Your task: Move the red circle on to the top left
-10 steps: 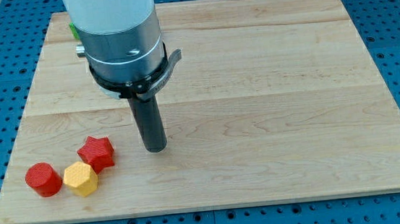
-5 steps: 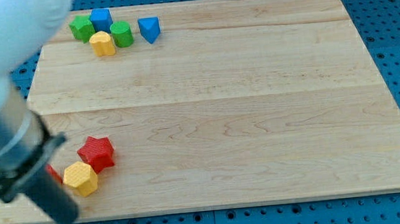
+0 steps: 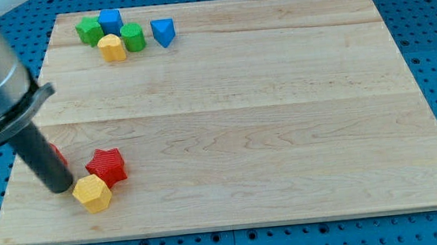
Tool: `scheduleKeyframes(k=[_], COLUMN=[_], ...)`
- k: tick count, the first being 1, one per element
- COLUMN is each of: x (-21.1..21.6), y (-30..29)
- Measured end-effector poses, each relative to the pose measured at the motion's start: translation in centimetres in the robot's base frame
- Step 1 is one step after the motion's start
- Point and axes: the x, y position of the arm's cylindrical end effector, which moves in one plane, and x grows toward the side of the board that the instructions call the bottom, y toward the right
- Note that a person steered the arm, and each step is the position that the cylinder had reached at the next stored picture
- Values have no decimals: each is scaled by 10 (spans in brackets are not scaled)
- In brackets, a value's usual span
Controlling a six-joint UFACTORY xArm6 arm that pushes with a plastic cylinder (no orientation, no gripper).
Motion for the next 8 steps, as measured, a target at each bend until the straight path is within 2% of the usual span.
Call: scheduleKeyframes(k=[1,3,5,7,8], x=[1,-114,-125,-232,-208], y=[-23,-4,61,63,67])
